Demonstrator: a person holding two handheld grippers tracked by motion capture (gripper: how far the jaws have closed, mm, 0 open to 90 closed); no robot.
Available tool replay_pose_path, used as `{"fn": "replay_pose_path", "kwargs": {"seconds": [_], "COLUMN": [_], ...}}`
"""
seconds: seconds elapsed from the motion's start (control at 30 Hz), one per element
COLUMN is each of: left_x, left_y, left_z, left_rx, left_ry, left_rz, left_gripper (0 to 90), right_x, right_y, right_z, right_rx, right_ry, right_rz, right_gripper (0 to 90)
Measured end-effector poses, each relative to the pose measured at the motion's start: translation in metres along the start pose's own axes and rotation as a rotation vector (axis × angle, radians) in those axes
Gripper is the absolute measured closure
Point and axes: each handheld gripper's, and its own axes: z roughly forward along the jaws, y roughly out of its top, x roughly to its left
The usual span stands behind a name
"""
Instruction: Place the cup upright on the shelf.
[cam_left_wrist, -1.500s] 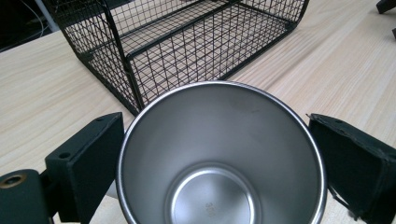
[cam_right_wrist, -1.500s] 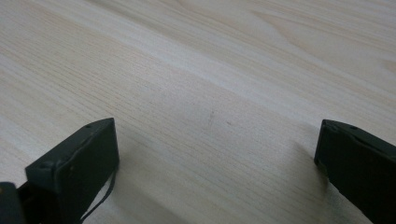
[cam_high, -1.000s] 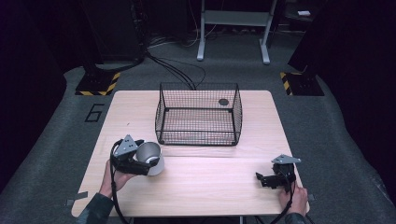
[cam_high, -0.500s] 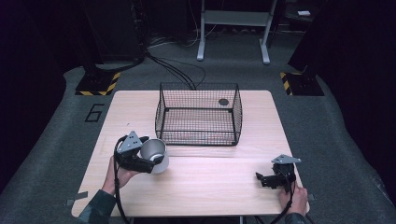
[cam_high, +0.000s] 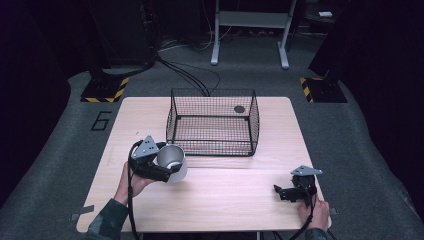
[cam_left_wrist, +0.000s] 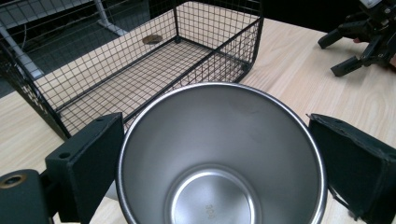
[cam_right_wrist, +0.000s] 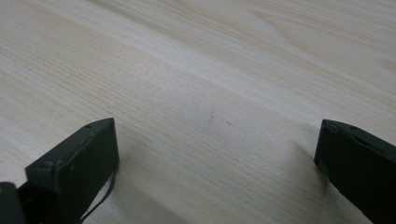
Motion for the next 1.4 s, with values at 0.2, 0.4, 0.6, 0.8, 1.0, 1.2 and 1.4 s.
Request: {"fn": "replay_pose_path", "kwargs": {"seconds": [0.2,0.4,0.6,0.8,1.0,1.2,1.4], "left_x": [0.000,-0.001,0.000,0.002,0.005,0.006,0.009], "left_y": [0.012,0.023,0.033,0.044,0.057,0.067,0.079], "left_z": [0.002,0.006,0.009,0.012,0.016,0.020,0.024], "left_rx": [-0.010,-0.023,-0.030,-0.044,-0.048,-0.050,-0.056], "left_ry": [-0.008,-0.023,-0.033,-0.040,-0.052,-0.052,-0.057], "left_rz": [0.019,0.021,0.029,0.029,0.040,0.048,0.052], "left_gripper": [6.7,6.7,6.7,6.7,6.7,6.7,6.7], "right_x": [0.000,0.000,0.000,0.000,0.000,0.000,0.000], "right_y": [0.000,0.000,0.000,0.000,0.000,0.000,0.000], "right_z": [0.000,0.000,0.000,0.000,0.000,0.000,0.000], "right_rx": [0.001,0.000,0.001,0.000,0.000,0.000,0.000], "right_ry": [0.000,0.001,0.001,0.002,0.000,0.001,0.001], "right_rz": [0.002,0.001,-0.002,0.001,-0.001,-0.001,-0.002], "right_gripper": [0.0,0.0,0.0,0.0,0.0,0.0,0.0]}}
